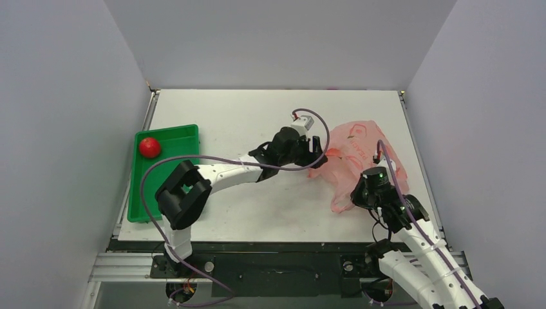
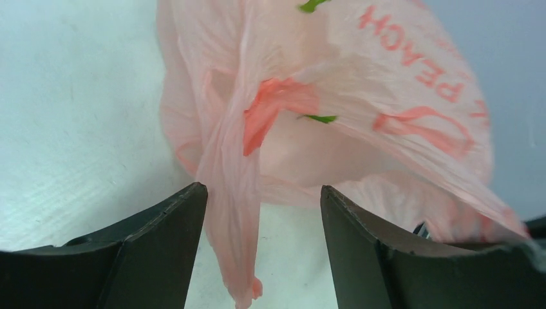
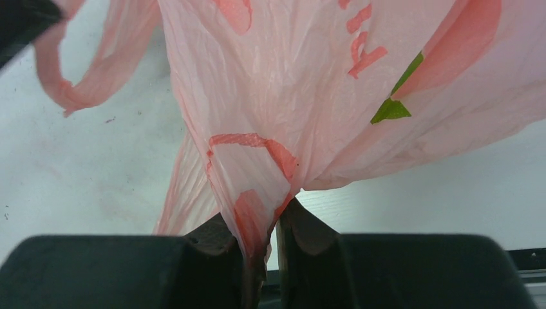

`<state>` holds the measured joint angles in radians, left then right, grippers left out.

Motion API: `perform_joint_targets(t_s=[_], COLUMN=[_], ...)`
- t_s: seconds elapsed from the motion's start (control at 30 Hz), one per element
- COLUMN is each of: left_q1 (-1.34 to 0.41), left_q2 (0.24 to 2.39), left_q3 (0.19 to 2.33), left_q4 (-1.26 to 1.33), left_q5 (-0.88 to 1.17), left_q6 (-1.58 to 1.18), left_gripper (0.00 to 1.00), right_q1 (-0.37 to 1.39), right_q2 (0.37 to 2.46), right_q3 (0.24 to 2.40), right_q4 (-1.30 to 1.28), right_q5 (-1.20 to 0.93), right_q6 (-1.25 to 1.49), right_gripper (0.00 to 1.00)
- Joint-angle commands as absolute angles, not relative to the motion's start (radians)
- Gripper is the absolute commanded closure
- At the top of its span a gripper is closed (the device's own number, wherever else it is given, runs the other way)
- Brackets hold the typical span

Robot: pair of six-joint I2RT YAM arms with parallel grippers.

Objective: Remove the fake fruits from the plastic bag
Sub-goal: Adjust the plastic bag at the center of the board.

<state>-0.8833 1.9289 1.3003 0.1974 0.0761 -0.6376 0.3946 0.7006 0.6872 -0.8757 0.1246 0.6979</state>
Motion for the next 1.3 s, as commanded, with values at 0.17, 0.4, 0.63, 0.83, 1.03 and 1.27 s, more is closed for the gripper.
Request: perform_joint_targets(t_s=[0.17,0.4,0.63,0.83,1.03,1.27], left_q1=[-0.831,-0.811,-0.794,-0.741,-0.712,-0.663], left_q2=[1.834,1.837,1.809,1.777,1.807,1.92], left_q3=[1.366,1.319,1.274,1.209,1.199,1.303], left_q4=[0.005,0.019,0.018,0.057,0.103,0.133], left_q5=[0.155,0.05,-0.019,0.007,0.07,0.191], left_q6=[-0.377,-0.409,-0.423,-0.473,-0.522,-0.564], left_gripper=[0.36,0.36,0.36,0.35,0.35,0.5], right_q1=[0.402,0.402,0.402,0.403,0.402,0.403], right_q2=[0.707,0.683,0.691,0.688,0.687,0.724], right_q3=[0.726,0.726,0.726,0.72,0.718,0.721], right_q4=[-0.822,-0.819,-0.81,-0.801,-0.799,-0.792], right_q5=[0.071,0.035,0.009,-0.013,-0.03,-0.055], right_q6=[0.619,0.607,0.59,0.584,0.581,0.573], right_gripper=[0.88,0.93,0.95,0.96,0.98,0.99])
